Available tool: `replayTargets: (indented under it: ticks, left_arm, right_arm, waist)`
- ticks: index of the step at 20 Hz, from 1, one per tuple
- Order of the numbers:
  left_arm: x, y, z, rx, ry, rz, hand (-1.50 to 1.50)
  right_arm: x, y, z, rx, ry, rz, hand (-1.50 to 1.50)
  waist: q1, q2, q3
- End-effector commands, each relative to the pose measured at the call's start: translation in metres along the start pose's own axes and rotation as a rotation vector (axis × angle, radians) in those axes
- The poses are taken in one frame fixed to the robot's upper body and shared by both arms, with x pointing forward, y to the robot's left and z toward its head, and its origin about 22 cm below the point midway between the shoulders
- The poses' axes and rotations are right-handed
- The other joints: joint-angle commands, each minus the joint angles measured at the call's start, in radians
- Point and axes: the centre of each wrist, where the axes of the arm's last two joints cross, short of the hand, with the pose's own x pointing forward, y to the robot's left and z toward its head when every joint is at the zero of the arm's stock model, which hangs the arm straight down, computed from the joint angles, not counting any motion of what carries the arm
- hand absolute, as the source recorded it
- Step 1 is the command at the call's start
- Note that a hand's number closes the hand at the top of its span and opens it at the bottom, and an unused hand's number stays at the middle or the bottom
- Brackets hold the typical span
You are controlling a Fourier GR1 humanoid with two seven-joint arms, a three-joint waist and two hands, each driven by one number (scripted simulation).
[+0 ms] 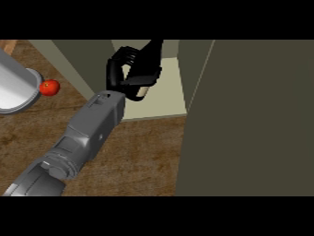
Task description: Pick up the wine, place it into the cabinet and close the cabinet
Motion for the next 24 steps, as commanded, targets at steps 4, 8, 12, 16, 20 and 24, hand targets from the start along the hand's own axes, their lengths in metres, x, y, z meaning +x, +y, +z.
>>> replayTargets:
  ticks: [4,8,12,16,20,24]
  left_arm:
    - [-0.024,0.004,0.019,0.022,0.072,0.142,1.50]
    - [-0.016,-0.005,0.018,0.005,0.117,0.254,1.50]
    - [-0.031,0.001,0.028,-0.026,0.173,0.319,1.50]
    - [-0.047,0.007,0.040,-0.019,0.207,0.353,1.50]
    - [-0.050,0.008,0.043,0.005,0.188,0.375,1.50]
    - [-0.068,0.015,0.058,0.017,0.230,0.395,1.50]
  right_arm:
    - [0.000,-0.002,0.013,0.015,-0.014,-0.036,-1.50]
    - [0.006,0.003,0.006,0.025,-0.027,-0.033,-1.50]
    - [0.008,0.002,0.002,0.024,-0.024,-0.025,-1.50]
    - [0.001,0.007,0.009,0.058,-0.022,-0.052,-1.50]
    - [0.004,0.005,0.005,0.054,-0.032,-0.053,-1.50]
    - [-0.005,0.000,-0.003,0.066,-0.029,-0.069,-1.50]
  waist:
    - [-0.006,0.009,-0.002]
    - [-0.006,0.006,-0.004]
    - [-0.008,0.005,-0.004]
    - [-0.032,0.006,-0.003]
    - [-0.046,0.004,-0.004]
    - [-0.070,0.011,-0.003]
